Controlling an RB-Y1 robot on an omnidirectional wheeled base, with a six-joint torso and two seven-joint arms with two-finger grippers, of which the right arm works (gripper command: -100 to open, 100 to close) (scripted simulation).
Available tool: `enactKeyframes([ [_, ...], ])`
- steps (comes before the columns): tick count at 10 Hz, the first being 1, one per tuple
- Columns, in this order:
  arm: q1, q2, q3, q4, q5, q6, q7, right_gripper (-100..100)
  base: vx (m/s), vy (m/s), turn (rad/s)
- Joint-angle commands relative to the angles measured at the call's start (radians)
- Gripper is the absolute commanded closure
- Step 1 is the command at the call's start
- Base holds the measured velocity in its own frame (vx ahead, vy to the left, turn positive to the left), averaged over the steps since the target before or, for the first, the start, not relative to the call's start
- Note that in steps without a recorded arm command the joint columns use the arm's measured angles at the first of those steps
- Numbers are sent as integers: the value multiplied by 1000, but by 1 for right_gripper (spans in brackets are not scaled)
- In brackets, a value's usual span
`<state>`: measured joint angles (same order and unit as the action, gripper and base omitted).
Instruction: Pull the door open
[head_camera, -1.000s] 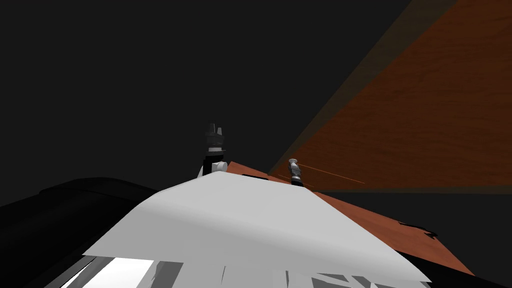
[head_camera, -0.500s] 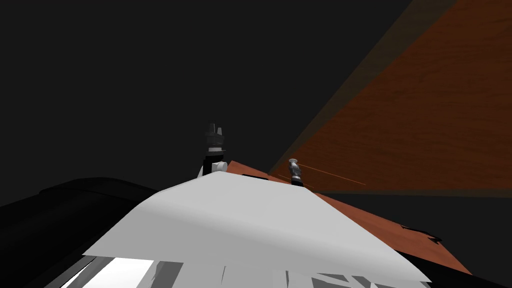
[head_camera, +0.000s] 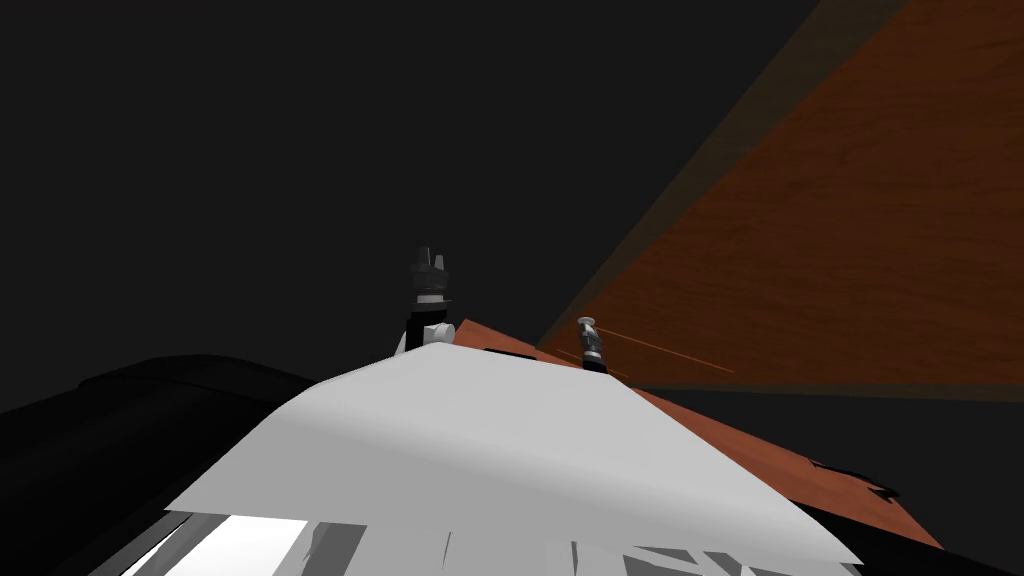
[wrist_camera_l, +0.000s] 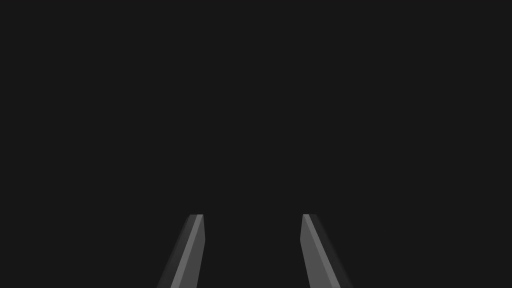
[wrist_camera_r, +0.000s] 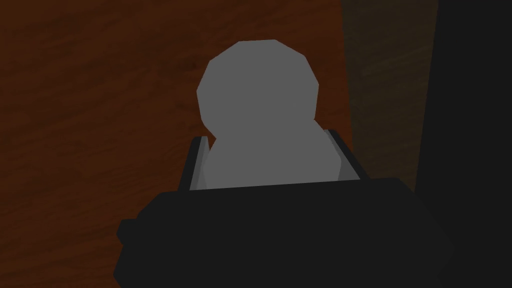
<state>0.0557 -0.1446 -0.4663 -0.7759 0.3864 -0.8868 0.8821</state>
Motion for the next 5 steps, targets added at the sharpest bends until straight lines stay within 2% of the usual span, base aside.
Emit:
enactKeyframes([
  [1,0,1,5,1,-8,-1,-30,100,-30,-10,23],
  [4,-1,-5,23,3,-47,1,-117,100,-38,-16,54],
  [5,-1,-5,23,3,-47,1,-131,100,-35,-14,35],
])
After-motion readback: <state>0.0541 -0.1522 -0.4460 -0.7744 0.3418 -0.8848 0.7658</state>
